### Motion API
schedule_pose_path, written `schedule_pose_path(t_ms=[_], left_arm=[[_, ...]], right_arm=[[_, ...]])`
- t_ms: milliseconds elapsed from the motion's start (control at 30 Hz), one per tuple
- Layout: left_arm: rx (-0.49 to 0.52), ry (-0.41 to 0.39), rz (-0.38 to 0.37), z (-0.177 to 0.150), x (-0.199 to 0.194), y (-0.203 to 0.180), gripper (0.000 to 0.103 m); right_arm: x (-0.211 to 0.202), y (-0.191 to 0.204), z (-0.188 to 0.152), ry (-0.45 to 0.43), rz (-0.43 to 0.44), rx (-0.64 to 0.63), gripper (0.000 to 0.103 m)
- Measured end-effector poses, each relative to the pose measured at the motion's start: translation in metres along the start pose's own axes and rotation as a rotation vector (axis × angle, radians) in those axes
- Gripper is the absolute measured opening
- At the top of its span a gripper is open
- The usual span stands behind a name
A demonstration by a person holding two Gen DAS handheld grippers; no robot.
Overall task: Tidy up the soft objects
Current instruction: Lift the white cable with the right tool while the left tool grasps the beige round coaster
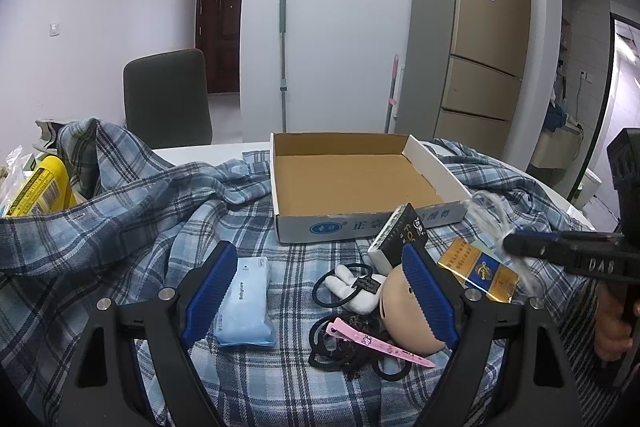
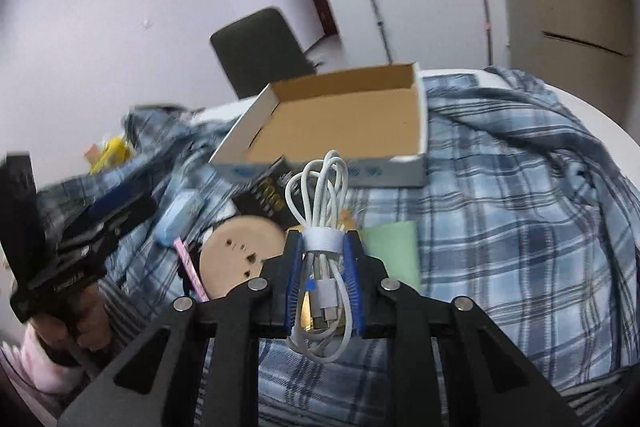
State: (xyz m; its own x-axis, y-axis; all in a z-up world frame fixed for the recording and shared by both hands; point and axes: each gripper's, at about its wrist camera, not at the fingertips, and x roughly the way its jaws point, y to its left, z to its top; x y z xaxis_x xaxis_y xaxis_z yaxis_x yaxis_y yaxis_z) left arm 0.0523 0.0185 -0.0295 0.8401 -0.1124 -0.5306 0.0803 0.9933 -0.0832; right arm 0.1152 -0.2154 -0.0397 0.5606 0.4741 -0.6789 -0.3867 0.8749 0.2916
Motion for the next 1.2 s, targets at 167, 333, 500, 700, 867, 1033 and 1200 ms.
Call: schedule_pose_path(t_ms=[167,333,500,700,867,1033,1200], left_arm=[[-0.005,0.004,-0.001,0.000,0.001,0.001,0.087],[0.004,0.002,-0.004,0.000,0.001,0.000,0.087],[0.005,0.007,-0.004,0.000,0.000,-0.002,0.087],[0.010,0.008,-0.007,0.000,0.000,-0.002,0.087],[0.029,0.015,-0.022,-0.001,0.001,-0.006,0.087],[0.074,0.060,-0.076,0.000,0.003,-0.016,0.087],[0.160,0.151,-0.146,0.005,0.008,-0.035,0.087]], right_arm=[[0.020,0.008,-0.006,0.074,-0.021,-0.040,0.020],[0.027,0.007,-0.010,0.100,-0.034,-0.040,0.044],[0.027,0.009,-0.012,0.104,-0.039,-0.063,0.033],[0.030,0.017,-0.016,0.119,-0.082,-0.125,0.022],[0.011,0.017,-0.013,0.008,-0.115,-0.110,0.020],[-0.016,0.014,-0.006,-0.136,-0.135,-0.095,0.020],[-0.013,0.007,-0.001,-0.118,-0.153,-0.056,0.020]])
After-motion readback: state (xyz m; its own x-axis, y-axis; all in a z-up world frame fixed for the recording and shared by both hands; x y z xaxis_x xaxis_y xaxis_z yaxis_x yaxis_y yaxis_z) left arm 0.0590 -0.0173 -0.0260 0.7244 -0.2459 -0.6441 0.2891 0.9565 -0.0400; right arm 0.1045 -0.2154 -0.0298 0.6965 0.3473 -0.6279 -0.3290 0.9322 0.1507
